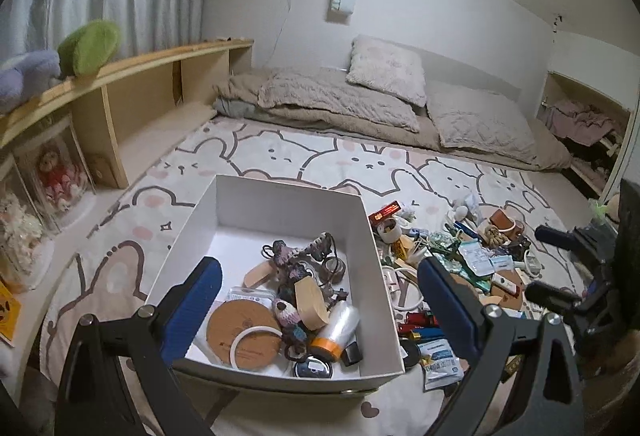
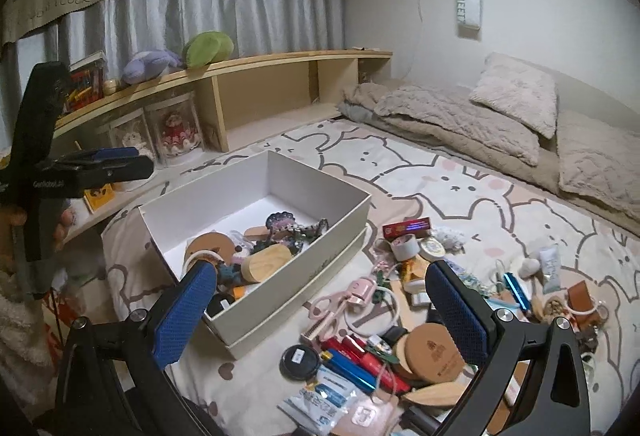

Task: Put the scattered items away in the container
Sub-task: 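Withdraw both tools up and away from the box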

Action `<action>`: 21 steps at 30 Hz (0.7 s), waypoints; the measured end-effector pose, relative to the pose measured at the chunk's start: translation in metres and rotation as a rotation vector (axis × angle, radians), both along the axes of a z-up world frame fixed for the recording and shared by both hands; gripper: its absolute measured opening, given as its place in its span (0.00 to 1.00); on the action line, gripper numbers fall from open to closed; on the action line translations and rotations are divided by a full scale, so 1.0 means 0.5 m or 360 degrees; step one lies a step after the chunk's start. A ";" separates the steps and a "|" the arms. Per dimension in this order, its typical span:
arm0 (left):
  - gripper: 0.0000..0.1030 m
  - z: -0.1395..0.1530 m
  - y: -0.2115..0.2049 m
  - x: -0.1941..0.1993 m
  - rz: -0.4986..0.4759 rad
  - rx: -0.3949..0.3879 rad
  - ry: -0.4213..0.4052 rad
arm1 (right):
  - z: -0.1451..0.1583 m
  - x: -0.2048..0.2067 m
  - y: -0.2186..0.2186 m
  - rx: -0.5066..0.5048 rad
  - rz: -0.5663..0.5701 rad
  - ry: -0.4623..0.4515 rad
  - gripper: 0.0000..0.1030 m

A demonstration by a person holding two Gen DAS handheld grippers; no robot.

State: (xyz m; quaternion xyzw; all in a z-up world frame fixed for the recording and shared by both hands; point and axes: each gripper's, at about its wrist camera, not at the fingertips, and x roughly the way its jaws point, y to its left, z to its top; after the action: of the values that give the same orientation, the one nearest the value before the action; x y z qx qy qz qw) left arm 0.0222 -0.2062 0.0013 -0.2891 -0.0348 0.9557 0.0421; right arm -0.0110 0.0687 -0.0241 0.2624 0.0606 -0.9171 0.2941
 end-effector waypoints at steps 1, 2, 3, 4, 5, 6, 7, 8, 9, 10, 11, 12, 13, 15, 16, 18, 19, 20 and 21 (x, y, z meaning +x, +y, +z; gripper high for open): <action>0.96 0.000 0.007 0.009 0.0001 -0.0017 0.0014 | 0.002 0.005 0.005 -0.0002 -0.0006 0.0009 1.00; 0.96 0.001 0.012 0.017 0.0003 -0.0029 0.0024 | 0.004 0.010 0.011 -0.0005 -0.0011 0.0018 1.00; 0.96 0.001 0.017 0.024 0.0009 -0.0043 0.0036 | 0.006 0.015 0.017 -0.0008 -0.0015 0.0028 1.00; 0.96 0.000 0.023 0.032 0.0018 -0.0061 0.0051 | 0.009 0.021 0.023 -0.0010 -0.0019 0.0040 1.00; 0.96 0.000 0.028 0.039 0.0025 -0.0072 0.0063 | 0.010 0.027 0.027 -0.0011 -0.0020 0.0051 1.00; 0.96 0.000 0.033 0.046 0.0032 -0.0079 0.0074 | 0.011 0.032 0.030 -0.0012 -0.0022 0.0061 1.00; 0.96 -0.001 0.038 0.054 0.0035 -0.0083 0.0080 | 0.012 0.037 0.034 -0.0014 -0.0025 0.0072 1.00; 0.96 -0.002 0.042 0.060 0.0035 -0.0083 0.0085 | 0.013 0.043 0.038 -0.0015 -0.0027 0.0083 1.00; 0.96 -0.002 0.046 0.066 0.0035 -0.0085 0.0089 | 0.013 0.050 0.041 -0.0015 -0.0028 0.0095 1.00; 0.96 -0.003 0.051 0.074 0.0039 -0.0089 0.0100 | 0.013 0.056 0.045 -0.0016 -0.0027 0.0106 1.00; 0.96 -0.003 0.054 0.081 0.0045 -0.0094 0.0109 | 0.013 0.061 0.048 -0.0018 -0.0026 0.0114 1.00; 0.96 -0.003 0.059 0.088 0.0052 -0.0099 0.0119 | 0.013 0.066 0.051 -0.0021 -0.0026 0.0121 1.00; 0.96 -0.003 0.064 0.096 0.0057 -0.0099 0.0130 | 0.012 0.070 0.055 -0.0025 -0.0024 0.0126 1.00; 0.96 -0.003 0.069 0.106 0.0067 -0.0084 0.0139 | 0.010 0.079 0.063 -0.0030 -0.0021 0.0132 1.00; 0.96 -0.006 0.071 0.111 0.0076 -0.0077 0.0141 | 0.008 0.083 0.067 -0.0030 -0.0022 0.0136 1.00; 0.96 -0.012 0.079 0.122 0.0083 -0.0081 0.0143 | 0.005 0.089 0.074 -0.0027 -0.0024 0.0142 1.00; 0.96 -0.016 0.084 0.128 0.0088 -0.0093 0.0139 | 0.003 0.092 0.077 -0.0024 -0.0027 0.0145 1.00; 0.96 -0.020 0.089 0.132 0.0093 -0.0106 0.0134 | 0.002 0.095 0.081 -0.0018 -0.0034 0.0151 1.00; 0.96 -0.024 0.093 0.134 0.0099 -0.0121 0.0128 | 0.000 0.098 0.083 -0.0013 -0.0041 0.0158 1.00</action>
State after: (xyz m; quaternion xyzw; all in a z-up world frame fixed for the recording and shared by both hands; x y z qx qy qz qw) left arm 0.0894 -0.1598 -0.0109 -0.2508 -0.0057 0.9680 0.0026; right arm 0.0380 0.1104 -0.0240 0.2163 0.0680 -0.9328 0.2800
